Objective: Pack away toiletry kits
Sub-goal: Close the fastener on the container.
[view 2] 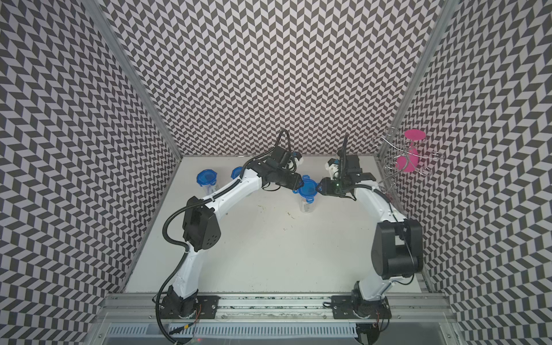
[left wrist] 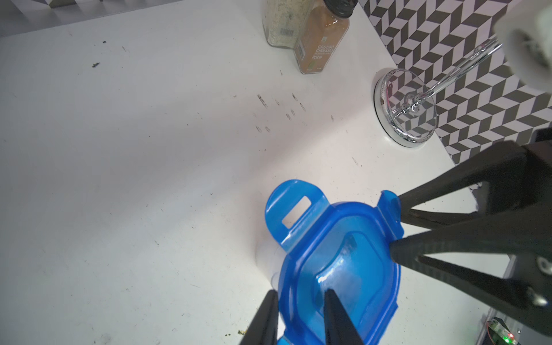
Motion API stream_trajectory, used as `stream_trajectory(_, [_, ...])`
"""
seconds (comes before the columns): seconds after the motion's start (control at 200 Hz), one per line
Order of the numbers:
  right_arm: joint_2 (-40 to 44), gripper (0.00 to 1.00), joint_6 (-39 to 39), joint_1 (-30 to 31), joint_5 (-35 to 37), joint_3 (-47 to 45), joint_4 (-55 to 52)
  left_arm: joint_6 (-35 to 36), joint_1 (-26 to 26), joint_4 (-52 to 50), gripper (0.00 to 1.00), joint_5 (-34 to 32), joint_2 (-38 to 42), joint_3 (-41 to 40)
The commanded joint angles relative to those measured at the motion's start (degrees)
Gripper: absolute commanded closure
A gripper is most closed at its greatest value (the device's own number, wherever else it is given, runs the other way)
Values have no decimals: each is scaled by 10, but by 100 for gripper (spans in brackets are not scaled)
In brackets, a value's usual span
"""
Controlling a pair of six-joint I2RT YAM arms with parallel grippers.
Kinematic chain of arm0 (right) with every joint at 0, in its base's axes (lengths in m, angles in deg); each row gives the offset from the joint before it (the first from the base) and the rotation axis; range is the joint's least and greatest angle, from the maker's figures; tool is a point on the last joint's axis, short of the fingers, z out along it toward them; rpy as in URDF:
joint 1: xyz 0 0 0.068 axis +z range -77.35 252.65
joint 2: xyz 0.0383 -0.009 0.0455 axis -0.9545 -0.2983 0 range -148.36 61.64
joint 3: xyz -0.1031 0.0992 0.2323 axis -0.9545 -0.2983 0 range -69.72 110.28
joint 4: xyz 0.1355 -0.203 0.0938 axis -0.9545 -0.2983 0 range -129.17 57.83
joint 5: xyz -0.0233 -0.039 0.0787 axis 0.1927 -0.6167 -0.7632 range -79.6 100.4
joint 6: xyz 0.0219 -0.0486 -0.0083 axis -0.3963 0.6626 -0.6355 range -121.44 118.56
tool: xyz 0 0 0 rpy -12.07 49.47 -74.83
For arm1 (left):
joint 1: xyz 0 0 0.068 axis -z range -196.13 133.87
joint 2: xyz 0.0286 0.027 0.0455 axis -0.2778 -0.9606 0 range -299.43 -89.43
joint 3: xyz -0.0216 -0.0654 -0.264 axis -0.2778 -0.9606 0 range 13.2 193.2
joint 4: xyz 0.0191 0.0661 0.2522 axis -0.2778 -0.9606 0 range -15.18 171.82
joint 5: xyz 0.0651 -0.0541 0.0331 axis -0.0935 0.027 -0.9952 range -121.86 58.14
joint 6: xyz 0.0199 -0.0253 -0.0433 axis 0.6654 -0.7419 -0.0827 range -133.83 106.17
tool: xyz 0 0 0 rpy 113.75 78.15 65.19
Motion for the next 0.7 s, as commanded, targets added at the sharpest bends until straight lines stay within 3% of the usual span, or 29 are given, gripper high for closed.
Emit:
stream_trajectory(0.0, [20,63,4,0,-9,-6,21,7,10,-5,71,1,-7,20])
stream_trajectory(0.696, [25,63,4,0,7,-21,16,10,14,-23,71,-17,-20,24])
